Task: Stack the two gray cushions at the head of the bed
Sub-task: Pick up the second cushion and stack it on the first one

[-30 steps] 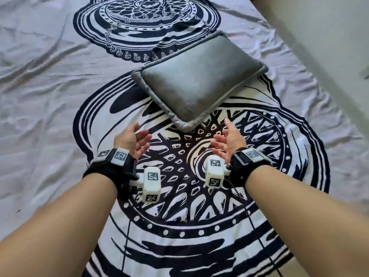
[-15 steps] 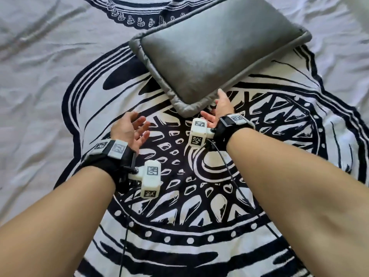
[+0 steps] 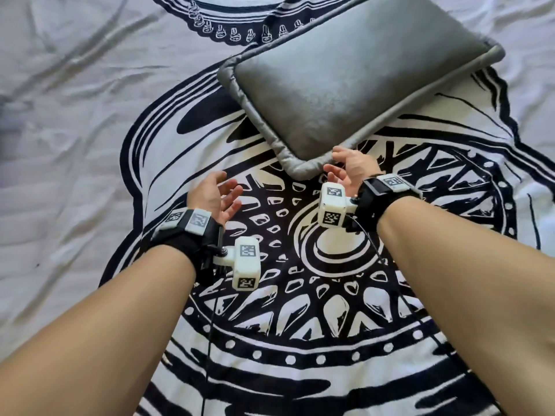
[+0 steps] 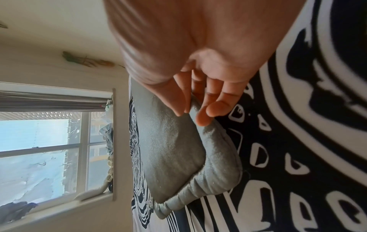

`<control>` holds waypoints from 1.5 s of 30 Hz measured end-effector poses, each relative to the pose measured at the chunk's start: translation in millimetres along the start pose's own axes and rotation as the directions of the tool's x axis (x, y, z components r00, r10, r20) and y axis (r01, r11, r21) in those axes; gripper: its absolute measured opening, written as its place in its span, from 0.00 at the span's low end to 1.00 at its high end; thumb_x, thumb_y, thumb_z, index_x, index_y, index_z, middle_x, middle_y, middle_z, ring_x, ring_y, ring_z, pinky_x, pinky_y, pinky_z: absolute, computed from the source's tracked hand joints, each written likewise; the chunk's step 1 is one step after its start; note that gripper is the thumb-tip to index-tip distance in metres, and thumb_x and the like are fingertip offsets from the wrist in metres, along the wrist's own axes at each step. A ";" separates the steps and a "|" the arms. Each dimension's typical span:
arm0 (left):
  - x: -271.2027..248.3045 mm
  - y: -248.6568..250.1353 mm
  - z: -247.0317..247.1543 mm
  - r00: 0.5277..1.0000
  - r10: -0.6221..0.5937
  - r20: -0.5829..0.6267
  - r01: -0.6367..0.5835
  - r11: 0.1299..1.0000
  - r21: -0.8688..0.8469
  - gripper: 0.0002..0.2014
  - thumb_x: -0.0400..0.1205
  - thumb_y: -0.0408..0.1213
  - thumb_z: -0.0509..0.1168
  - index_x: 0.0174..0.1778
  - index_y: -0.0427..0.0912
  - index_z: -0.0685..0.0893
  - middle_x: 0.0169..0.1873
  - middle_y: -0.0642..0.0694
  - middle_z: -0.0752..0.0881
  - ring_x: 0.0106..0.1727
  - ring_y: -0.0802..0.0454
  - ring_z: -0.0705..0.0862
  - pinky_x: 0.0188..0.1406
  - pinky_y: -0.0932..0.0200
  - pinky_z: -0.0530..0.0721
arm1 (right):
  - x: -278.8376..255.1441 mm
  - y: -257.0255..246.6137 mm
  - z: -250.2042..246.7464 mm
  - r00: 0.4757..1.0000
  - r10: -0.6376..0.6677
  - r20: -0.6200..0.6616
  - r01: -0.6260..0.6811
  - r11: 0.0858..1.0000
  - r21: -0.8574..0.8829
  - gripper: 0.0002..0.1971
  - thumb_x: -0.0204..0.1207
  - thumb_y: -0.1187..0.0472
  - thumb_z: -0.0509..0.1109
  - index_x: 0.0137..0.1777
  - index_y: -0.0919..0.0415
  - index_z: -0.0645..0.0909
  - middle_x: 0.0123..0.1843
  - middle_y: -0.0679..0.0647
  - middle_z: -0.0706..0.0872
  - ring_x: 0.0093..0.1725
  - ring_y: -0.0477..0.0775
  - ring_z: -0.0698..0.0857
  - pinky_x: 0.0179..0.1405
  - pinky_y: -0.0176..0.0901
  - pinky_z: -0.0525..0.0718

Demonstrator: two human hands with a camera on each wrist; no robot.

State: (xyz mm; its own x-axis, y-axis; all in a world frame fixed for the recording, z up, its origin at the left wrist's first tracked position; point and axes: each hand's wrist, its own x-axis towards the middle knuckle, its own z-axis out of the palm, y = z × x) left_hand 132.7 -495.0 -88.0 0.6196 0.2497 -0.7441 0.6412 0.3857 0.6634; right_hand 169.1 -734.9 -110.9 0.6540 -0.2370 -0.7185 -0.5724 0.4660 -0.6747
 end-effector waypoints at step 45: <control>25.6 -52.1 95.9 0.895 0.290 0.338 -0.387 0.132 0.912 0.22 0.90 0.45 0.48 0.79 0.46 0.72 0.70 0.22 0.75 0.70 0.26 0.75 0.69 0.44 0.71 | 20.4 38.9 -201.9 0.856 -0.098 -0.508 -0.125 0.914 -0.386 0.84 0.22 0.09 0.71 0.82 0.61 0.76 0.77 0.57 0.85 0.73 0.63 0.85 0.77 0.58 0.80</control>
State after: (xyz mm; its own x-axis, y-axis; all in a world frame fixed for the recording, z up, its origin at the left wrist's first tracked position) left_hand 158.6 -593.8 -134.1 0.8936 0.0350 -0.4474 0.2577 -0.8563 0.4477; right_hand 60.3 -893.7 -186.0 0.3641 -0.6815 -0.6348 -0.7955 0.1269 -0.5925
